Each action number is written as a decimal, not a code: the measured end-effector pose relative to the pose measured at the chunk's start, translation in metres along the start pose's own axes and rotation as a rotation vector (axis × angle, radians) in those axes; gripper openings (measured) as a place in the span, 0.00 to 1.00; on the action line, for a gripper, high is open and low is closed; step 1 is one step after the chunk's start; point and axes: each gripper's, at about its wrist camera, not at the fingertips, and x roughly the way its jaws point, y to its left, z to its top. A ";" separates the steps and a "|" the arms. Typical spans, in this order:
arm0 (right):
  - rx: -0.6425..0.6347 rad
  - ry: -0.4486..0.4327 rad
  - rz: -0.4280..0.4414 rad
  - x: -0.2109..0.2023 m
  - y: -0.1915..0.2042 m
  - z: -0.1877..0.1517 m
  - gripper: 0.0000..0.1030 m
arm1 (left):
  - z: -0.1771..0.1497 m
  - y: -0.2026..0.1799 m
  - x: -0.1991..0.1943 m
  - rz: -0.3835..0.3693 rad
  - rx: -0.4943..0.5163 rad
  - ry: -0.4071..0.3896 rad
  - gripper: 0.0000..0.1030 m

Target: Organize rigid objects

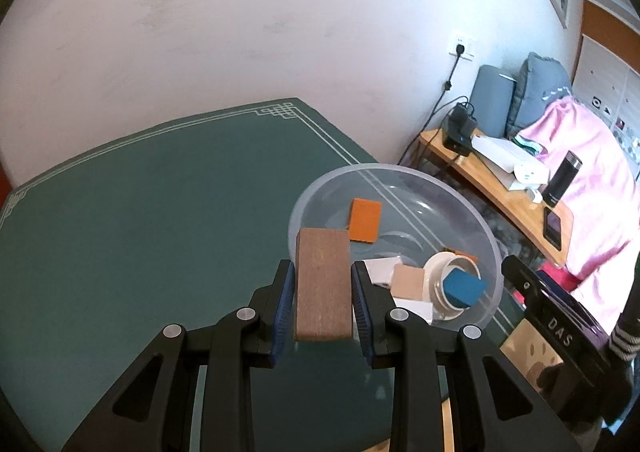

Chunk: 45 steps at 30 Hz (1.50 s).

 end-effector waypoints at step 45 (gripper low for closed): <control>-0.042 0.048 0.029 -0.006 0.000 -0.008 0.99 | -0.027 -0.001 -0.001 0.204 0.045 0.006 0.80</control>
